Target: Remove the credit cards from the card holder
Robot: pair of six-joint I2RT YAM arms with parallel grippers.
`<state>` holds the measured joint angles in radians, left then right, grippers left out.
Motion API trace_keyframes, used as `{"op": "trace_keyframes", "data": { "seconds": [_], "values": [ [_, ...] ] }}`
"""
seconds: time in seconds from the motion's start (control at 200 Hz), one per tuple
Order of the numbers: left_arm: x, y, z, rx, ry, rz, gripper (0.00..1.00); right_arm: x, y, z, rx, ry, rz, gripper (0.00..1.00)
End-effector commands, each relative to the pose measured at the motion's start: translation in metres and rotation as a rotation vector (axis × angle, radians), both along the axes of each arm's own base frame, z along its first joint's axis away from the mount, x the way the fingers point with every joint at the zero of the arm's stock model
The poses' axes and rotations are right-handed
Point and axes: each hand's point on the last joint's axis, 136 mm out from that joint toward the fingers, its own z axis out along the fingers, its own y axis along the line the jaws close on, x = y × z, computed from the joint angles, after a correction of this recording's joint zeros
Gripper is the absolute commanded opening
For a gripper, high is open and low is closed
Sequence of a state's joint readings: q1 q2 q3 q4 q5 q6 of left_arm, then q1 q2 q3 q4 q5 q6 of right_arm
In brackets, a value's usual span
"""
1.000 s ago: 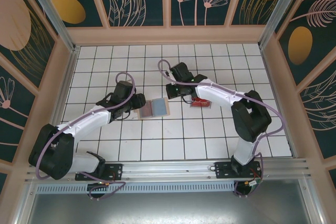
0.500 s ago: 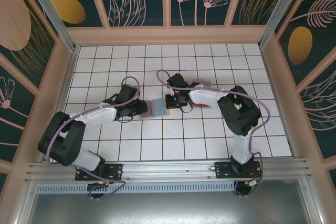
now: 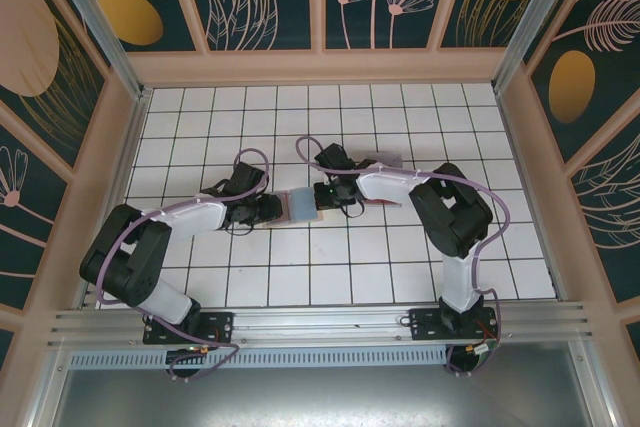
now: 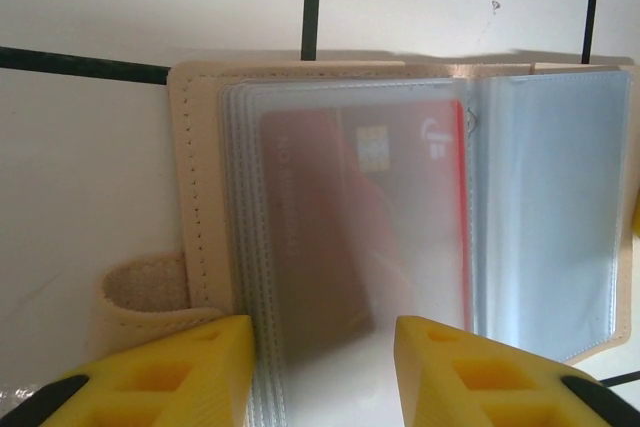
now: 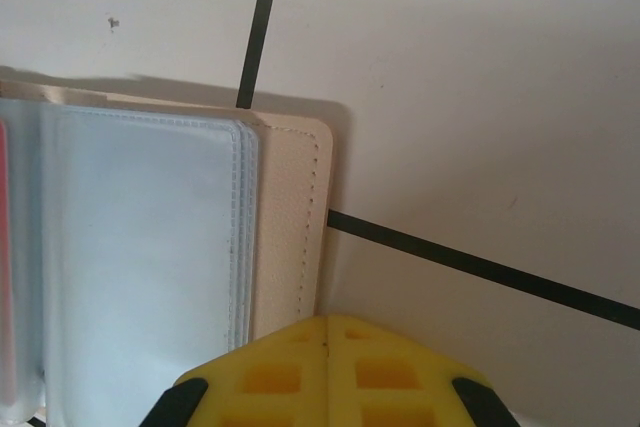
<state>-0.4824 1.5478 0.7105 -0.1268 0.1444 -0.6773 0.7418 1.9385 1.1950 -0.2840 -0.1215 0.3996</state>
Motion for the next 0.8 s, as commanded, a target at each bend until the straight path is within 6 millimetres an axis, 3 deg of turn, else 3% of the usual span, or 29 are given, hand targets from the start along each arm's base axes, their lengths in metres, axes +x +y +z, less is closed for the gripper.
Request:
{"op": "trace_keyframes", "data": {
  "seconds": [0.0,0.395,0.796],
  "values": [
    [0.0,-0.003,-0.001,-0.014,0.011,-0.017,0.42,-0.007,-0.001,-0.013,-0.032,0.02,-0.001,0.0],
    [0.002,-0.017,0.017,-0.101,-0.048,-0.054,0.42,-0.012,0.003,-0.019,-0.034,0.043,0.008,0.0],
    [0.003,-0.025,0.022,-0.144,-0.058,-0.08,0.55,-0.011,0.003,-0.016,-0.035,0.04,0.007,0.0]
  ]
}}
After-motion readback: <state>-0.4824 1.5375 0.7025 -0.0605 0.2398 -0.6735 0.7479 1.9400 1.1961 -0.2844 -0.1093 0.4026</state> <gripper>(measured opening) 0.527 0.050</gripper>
